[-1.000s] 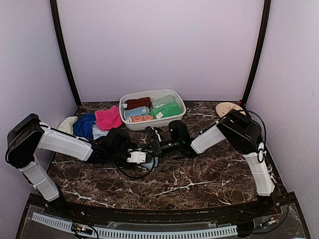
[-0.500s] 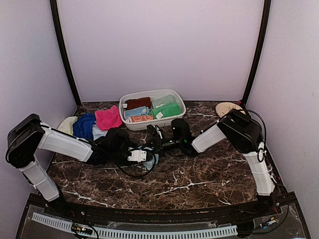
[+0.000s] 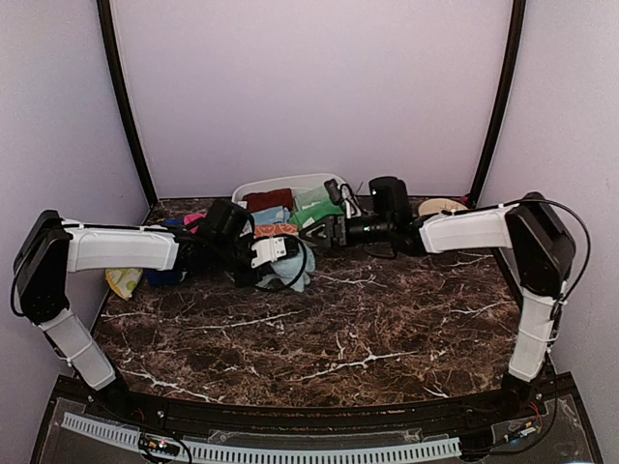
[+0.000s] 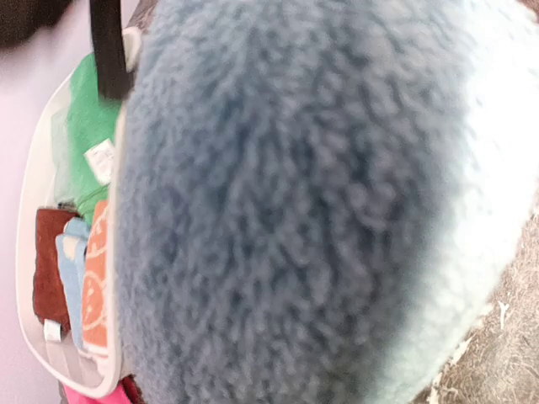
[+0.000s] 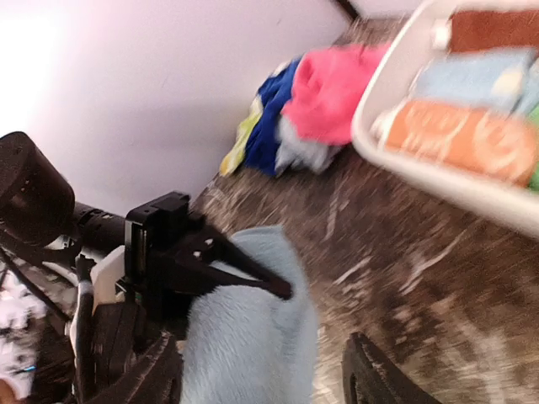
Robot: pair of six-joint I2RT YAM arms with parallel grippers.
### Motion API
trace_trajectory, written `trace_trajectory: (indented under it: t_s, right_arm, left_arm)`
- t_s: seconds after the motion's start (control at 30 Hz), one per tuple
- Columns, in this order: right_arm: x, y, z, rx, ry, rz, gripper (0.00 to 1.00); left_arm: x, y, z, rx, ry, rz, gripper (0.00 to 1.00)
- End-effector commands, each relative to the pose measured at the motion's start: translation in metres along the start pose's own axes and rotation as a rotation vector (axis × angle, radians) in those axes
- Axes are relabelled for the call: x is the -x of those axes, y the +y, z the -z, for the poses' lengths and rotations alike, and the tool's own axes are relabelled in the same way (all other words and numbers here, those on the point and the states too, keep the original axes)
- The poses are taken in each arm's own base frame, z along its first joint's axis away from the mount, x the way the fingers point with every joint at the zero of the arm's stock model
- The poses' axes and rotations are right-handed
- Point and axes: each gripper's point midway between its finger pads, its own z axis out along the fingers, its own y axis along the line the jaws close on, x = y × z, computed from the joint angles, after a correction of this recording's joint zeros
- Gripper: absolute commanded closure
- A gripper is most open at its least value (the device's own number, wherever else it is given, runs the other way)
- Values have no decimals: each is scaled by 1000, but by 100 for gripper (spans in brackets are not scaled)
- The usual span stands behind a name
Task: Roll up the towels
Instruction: Pick up the towel from the center of the board, then pass from the left arm to the right
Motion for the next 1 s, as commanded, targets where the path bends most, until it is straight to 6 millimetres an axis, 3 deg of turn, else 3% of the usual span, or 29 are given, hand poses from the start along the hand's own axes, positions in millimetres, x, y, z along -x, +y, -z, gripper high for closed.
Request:
trace_trajectory:
  t_s: [0.0, 0.17, 0.27, 0.33, 0.37, 0.5, 0.6, 0.7, 0.87, 0.97]
  right_arm:
    - [52, -8, 67, -409, -113, 455, 1]
    - [98, 32, 135, -572, -429, 541, 0]
    - [112, 65, 173, -596, -574, 603, 0]
    - [108, 91, 185, -519, -655, 662, 0]
    - [100, 102, 175, -451, -612, 703, 0]
    - [59, 112, 109, -319, -264, 763, 0]
    - [37, 131, 91, -187, -224, 773, 0]
    - [31, 143, 78, -106, -200, 764, 0]
    - [31, 148, 52, -66, -128, 776, 0]
    - [26, 137, 33, -71, -60, 769, 0]
  left_arm:
    - [16, 8, 50, -139, -54, 246, 100]
    - [29, 21, 75, -151, -81, 307, 100]
    - [36, 27, 85, -166, -88, 336, 100]
    - [43, 29, 91, -185, -100, 357, 100]
    - [45, 29, 92, -201, -102, 369, 100]
    - [54, 30, 96, -238, -117, 395, 100]
    - [57, 31, 98, -247, -123, 401, 100]
    - [57, 28, 99, -264, -120, 401, 100]
    - [52, 22, 98, -278, -101, 382, 100]
    - [49, 20, 98, -278, -97, 375, 100]
